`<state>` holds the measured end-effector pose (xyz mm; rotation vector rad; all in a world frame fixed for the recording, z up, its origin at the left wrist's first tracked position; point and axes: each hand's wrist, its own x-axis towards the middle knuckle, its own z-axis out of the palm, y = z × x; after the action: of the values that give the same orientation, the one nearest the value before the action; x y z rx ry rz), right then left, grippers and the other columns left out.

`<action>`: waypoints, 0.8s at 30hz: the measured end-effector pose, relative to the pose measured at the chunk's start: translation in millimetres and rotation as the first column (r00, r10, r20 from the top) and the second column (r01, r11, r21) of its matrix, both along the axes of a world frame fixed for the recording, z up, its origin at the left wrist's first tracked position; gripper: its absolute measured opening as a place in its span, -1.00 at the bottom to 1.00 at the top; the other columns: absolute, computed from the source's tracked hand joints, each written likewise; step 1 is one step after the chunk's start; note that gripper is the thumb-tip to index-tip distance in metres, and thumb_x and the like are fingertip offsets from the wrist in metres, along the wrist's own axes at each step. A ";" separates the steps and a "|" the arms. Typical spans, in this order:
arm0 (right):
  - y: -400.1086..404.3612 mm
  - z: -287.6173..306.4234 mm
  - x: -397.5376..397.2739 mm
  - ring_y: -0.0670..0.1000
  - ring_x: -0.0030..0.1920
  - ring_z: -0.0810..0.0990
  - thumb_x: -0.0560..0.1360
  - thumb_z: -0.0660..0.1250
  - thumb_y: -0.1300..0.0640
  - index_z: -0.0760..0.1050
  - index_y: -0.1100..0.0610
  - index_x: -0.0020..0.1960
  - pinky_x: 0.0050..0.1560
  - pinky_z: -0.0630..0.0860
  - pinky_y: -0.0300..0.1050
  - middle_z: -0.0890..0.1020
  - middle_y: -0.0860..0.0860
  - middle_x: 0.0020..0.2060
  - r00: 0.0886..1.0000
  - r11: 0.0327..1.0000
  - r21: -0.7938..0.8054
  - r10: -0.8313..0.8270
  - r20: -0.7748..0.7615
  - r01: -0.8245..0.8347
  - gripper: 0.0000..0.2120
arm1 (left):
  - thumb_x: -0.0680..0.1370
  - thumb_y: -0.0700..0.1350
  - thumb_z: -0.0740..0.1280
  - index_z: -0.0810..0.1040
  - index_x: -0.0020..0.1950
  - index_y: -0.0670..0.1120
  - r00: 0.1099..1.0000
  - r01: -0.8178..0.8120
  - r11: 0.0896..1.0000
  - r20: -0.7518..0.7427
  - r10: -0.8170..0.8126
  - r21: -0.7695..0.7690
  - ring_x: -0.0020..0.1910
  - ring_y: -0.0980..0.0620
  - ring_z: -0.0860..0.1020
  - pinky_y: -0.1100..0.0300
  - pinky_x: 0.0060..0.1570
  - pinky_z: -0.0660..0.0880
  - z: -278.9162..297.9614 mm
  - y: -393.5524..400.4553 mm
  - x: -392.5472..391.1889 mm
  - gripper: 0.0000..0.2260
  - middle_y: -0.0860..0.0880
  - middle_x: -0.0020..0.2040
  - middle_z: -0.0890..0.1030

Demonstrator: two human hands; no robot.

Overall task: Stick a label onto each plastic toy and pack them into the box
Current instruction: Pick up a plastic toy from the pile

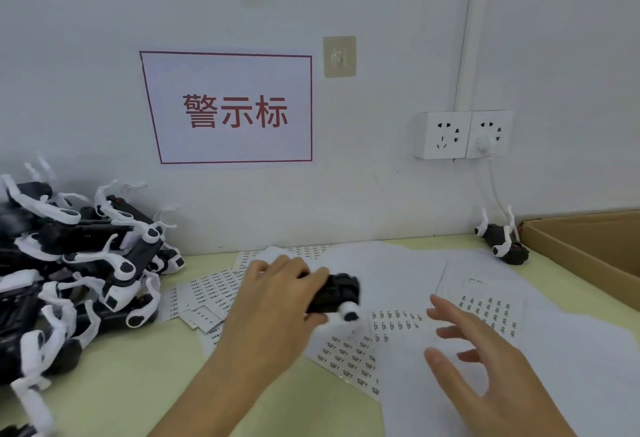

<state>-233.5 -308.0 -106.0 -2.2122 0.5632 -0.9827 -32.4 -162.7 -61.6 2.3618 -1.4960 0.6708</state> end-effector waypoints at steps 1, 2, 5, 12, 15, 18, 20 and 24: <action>-2.7 -2.6 0.3 -0.39 0.13 0.47 0.45 0.44 0.09 0.41 -0.19 0.33 -0.01 0.43 -0.40 0.55 -0.39 0.11 0.999 1.000 -0.023 -0.019 -0.036 0.018 -0.50 | 0.50 0.21 0.38 0.49 0.25 0.17 0.996 -0.092 0.996 -0.013 0.092 0.015 0.14 0.07 0.47 0.12 0.14 0.23 0.2 3.8 9.2 -0.64 0.17 0.08 0.55; -5.6 -5.0 0.3 -0.41 0.13 0.45 0.46 0.44 0.11 0.40 -0.19 0.33 0.02 0.38 -0.43 0.50 -0.40 0.14 0.997 0.999 -0.044 -0.033 -0.076 0.030 -0.50 | 0.49 0.25 0.35 0.48 0.22 0.17 0.984 -0.180 0.983 -0.012 0.180 0.024 0.14 0.09 0.45 0.13 0.10 0.22 -0.5 8.0 18.2 -0.65 0.17 0.06 0.53; -10.9 -9.1 0.1 -0.36 0.16 0.43 0.49 0.42 0.06 0.38 -0.16 0.35 0.13 0.27 -0.48 0.40 -0.40 0.17 0.980 0.996 -0.085 -0.049 -0.194 0.033 -0.52 | 0.48 0.30 0.34 0.49 0.12 0.15 0.932 -0.363 0.931 0.002 0.363 0.039 0.10 0.08 0.45 0.13 -0.01 0.20 -4.6 18.5 38.5 -0.68 0.15 -0.03 0.51; -17.4 -16.2 0.6 -0.26 0.22 0.32 0.55 0.25 -0.19 0.27 -0.28 0.40 0.21 0.20 -0.43 0.30 -0.35 0.15 0.908 0.976 -0.218 -0.068 -0.414 -0.026 -0.56 | 0.48 0.22 0.41 0.49 0.21 0.03 0.883 -0.466 0.881 0.099 0.458 0.079 0.02 -0.04 0.52 0.07 -0.02 0.32 -17.8 24.4 52.0 -0.59 0.08 -0.04 0.57; -17.9 -19.8 -0.7 -0.24 0.24 0.28 0.54 0.24 -0.23 0.30 -0.31 0.38 0.34 0.19 -0.35 0.27 -0.32 0.18 0.884 0.966 -0.253 -0.066 -0.462 -0.060 -0.58 | 0.50 0.26 0.30 0.30 0.40 0.08 0.878 -0.477 0.870 0.107 0.466 0.127 0.21 0.01 0.43 0.06 0.14 0.27 -17.9 23.0 51.1 -0.46 0.11 0.16 0.48; -17.8 -23.4 -3.0 -0.17 0.31 0.29 0.52 0.26 -0.23 0.33 -0.31 0.38 0.38 0.21 -0.26 0.30 -0.24 0.25 0.903 0.964 -0.260 -0.060 -0.426 -0.059 -0.56 | 0.44 0.31 0.34 -0.12 0.57 0.13 0.894 -0.441 0.881 0.004 0.447 0.170 0.52 -0.06 0.09 -0.08 0.41 0.10 -12.0 20.5 48.7 -0.11 0.03 0.47 0.17; -12.1 -19.9 -1.1 -0.12 0.35 0.34 0.47 0.33 -0.25 0.36 -0.37 0.33 0.40 0.29 -0.13 0.35 -0.21 0.26 0.860 0.952 -0.290 -0.070 -0.506 -0.093 -0.56 | 0.42 0.32 0.36 -0.26 0.58 0.13 0.936 -0.343 0.935 -0.058 0.348 0.088 0.57 -0.10 -0.10 -0.14 0.45 0.02 -3.0 15.9 38.5 -0.01 -0.01 0.53 0.04; -12.6 -18.5 1.9 0.02 -0.16 0.73 -0.11 0.71 -0.15 0.70 -0.21 -0.14 -0.37 0.60 -0.06 0.72 -0.13 -0.14 0.879 0.866 -0.496 -0.191 -0.436 -0.058 -0.46 | 0.50 0.13 0.26 0.20 0.50 -0.03 0.994 0.084 0.913 -0.032 -0.105 -0.400 0.39 -0.03 0.30 0.01 0.31 0.30 -1.8 -1.5 -2.6 -0.39 -0.01 0.37 0.37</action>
<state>-231.5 -320.6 -124.5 -2.9582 0.6602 -0.6560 -35.0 -164.2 -63.3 1.9710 -1.2956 0.7964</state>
